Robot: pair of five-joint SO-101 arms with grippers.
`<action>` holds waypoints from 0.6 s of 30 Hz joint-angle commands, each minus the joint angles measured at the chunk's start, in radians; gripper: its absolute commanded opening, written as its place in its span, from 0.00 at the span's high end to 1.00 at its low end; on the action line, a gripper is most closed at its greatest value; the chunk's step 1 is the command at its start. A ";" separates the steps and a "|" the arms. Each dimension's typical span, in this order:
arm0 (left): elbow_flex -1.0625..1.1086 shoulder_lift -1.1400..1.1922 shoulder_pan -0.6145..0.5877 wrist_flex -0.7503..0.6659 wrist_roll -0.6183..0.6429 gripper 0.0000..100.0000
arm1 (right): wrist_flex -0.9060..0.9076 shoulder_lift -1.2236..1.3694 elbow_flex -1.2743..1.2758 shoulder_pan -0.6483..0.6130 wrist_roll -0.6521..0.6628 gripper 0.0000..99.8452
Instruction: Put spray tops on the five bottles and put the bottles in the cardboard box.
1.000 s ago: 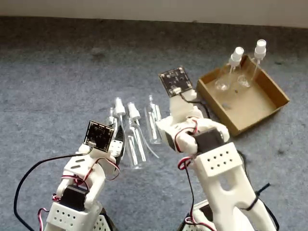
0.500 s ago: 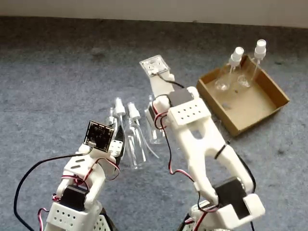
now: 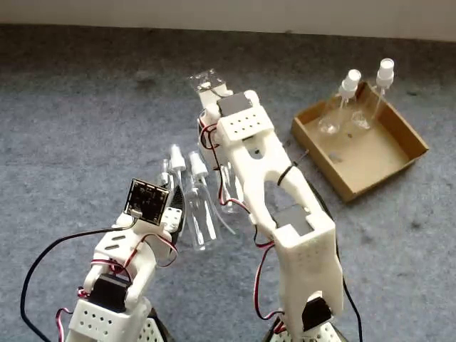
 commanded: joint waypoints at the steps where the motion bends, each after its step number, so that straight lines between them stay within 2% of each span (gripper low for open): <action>1: 0.019 -0.002 0.016 0.005 -0.008 0.99 | 0.012 0.059 -0.114 -0.018 0.002 0.70; 9: 0.019 -0.002 0.016 0.005 -0.008 0.99 | 0.013 0.200 -0.128 -0.013 0.000 0.70; 13: 0.019 -0.002 0.016 0.005 -0.008 0.99 | 0.013 0.213 -0.133 -0.012 -0.098 0.70; 18: 0.019 -0.002 0.016 0.005 -0.008 0.99 | 0.015 0.211 -0.134 -0.012 -0.155 0.70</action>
